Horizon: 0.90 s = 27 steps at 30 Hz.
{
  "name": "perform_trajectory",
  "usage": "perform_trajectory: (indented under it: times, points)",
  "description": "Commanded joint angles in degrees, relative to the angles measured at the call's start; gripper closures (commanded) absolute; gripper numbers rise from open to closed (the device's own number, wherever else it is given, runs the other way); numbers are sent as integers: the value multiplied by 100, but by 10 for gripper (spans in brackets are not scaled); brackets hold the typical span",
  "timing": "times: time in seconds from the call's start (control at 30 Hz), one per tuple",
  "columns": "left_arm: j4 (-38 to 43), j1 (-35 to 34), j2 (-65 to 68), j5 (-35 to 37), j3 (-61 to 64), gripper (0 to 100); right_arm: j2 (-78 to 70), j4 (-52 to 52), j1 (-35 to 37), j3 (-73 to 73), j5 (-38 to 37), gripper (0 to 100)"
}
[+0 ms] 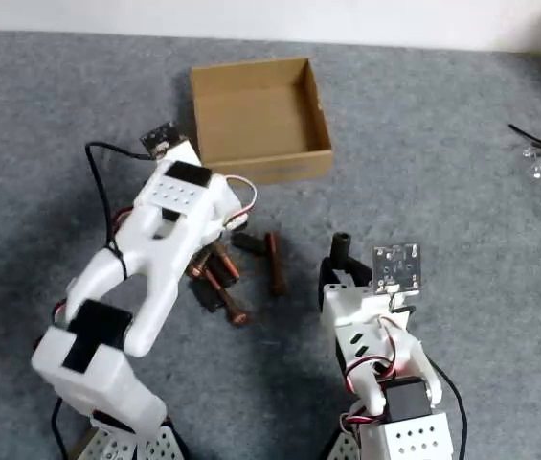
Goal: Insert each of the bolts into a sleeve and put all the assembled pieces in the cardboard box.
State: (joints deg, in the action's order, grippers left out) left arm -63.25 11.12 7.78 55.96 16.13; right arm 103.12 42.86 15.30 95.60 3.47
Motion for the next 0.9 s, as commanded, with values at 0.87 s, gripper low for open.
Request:
perform_trajectory:
  times: [0.87]
  points:
    - [1020, -101, -6246, -2207, 3415, 995, 92, -242, -66, 127, -70, 995]
